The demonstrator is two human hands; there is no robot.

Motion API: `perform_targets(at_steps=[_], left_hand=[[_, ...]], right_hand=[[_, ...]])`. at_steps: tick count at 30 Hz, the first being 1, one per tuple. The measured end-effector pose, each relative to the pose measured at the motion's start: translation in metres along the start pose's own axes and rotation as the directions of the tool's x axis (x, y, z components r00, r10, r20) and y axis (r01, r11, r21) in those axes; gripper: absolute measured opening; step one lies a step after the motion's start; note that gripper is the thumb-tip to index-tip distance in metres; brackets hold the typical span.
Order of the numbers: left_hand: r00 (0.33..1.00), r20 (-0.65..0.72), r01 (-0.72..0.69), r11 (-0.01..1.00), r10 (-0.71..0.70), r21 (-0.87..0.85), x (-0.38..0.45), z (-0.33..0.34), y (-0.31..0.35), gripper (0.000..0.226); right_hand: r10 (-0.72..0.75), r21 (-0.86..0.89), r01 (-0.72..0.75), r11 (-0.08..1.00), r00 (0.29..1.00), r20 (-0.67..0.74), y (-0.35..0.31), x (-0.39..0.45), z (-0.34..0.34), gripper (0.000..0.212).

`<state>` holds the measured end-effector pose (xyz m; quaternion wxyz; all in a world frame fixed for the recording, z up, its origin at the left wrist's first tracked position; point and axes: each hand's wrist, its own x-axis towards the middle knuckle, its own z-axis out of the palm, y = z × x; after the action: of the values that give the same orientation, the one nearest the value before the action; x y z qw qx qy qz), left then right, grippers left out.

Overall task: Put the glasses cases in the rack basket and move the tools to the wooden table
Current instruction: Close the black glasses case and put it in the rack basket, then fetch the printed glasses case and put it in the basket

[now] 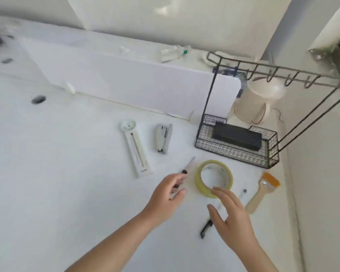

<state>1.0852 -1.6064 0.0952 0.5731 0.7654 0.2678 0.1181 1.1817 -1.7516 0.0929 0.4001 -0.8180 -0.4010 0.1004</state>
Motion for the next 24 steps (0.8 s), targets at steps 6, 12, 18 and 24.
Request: perform_targets(at_steps=[6,12,18,24], left_hand=[[0.891,-0.277,0.307,0.927,-0.359,-0.216,-0.213,-0.03,-0.058,0.031],[0.494,-0.571,0.466,0.754,-0.656,-0.463,-0.38,-0.035,-0.124,0.029],[0.313,-0.711,0.255,0.777,-0.63,-0.576,-0.459,-0.124,-0.162,0.041],[0.254,-0.814,0.156,0.853,-0.523,-0.499,-0.523,-0.249,-0.195,0.04]], right_hand=[[-0.034,0.302,-0.109,0.947,0.902,0.431,-0.047,-0.115,0.073,0.031],[-0.116,0.25,-0.081,0.965,0.723,0.682,-0.11,-0.186,0.134,0.028],[-0.235,0.244,0.037,0.969,0.437,0.868,-0.221,-0.193,0.252,0.068],[-0.301,0.289,0.087,0.953,0.343,0.89,-0.338,-0.227,0.359,0.031]])
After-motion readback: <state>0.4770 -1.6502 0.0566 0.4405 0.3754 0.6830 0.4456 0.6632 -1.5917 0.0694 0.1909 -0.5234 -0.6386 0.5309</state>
